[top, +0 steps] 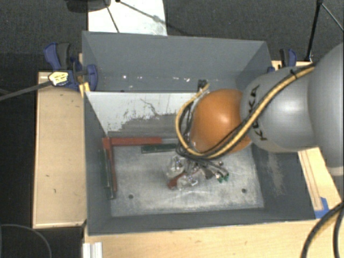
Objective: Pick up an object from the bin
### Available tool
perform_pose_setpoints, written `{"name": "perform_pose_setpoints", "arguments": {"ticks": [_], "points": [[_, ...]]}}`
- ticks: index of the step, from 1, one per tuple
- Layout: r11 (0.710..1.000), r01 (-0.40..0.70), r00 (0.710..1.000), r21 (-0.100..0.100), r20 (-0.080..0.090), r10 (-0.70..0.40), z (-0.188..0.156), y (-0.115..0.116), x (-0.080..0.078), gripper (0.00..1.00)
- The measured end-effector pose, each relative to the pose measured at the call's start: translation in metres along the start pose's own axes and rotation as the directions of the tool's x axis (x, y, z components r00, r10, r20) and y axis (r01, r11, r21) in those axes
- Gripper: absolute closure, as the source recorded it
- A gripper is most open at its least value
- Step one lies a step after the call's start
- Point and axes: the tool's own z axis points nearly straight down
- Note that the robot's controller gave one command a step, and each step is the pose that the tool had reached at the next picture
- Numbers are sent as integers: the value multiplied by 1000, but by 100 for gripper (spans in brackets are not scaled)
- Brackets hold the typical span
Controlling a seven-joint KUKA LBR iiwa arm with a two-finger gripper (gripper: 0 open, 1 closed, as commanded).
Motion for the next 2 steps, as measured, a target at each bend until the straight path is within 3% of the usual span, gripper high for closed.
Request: {"name": "perform_pose_setpoints", "arguments": {"ticks": [1, 2], "points": [[1000, -2, 1000, 0, 0, 2, 0, 0, 0, 100], [1000, 8, 1000, 1, 3, -8, -133, 2, -11, 100]]}}
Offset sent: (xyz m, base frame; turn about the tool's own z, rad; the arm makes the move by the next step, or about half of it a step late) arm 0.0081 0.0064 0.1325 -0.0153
